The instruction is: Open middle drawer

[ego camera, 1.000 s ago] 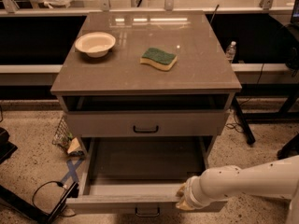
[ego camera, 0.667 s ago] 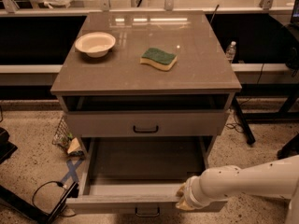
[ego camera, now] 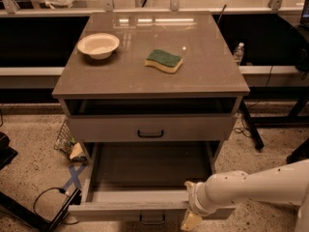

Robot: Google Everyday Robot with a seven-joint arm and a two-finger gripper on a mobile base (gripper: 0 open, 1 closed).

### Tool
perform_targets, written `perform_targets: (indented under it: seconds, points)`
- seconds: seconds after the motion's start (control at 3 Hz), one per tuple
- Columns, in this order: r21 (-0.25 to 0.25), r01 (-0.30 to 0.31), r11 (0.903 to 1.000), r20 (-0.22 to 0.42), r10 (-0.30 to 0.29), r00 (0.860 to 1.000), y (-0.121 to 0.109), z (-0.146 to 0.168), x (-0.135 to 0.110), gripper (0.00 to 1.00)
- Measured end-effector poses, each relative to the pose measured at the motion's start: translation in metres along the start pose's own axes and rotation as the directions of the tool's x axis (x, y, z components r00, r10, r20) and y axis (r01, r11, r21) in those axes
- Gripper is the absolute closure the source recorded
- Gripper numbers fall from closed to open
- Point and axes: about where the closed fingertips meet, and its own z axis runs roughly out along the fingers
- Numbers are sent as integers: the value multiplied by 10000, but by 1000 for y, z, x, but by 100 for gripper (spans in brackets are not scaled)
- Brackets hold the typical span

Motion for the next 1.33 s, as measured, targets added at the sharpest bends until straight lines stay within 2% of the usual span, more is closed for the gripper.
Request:
perform_targets:
  seconds: [0.33,0.67,1.0,1.33]
  points:
    - [110,2,9999,-551,5,9985,-3,-33,-2,0]
    - [335,121,9994,-1617,-65,9868,-12,-83,-3,17]
    - [1167,457,9921,-2304,-177,9729,-46,-116,0,48]
    - [1603,781,9840,-2377,-383,9706,-73,-118,6,71]
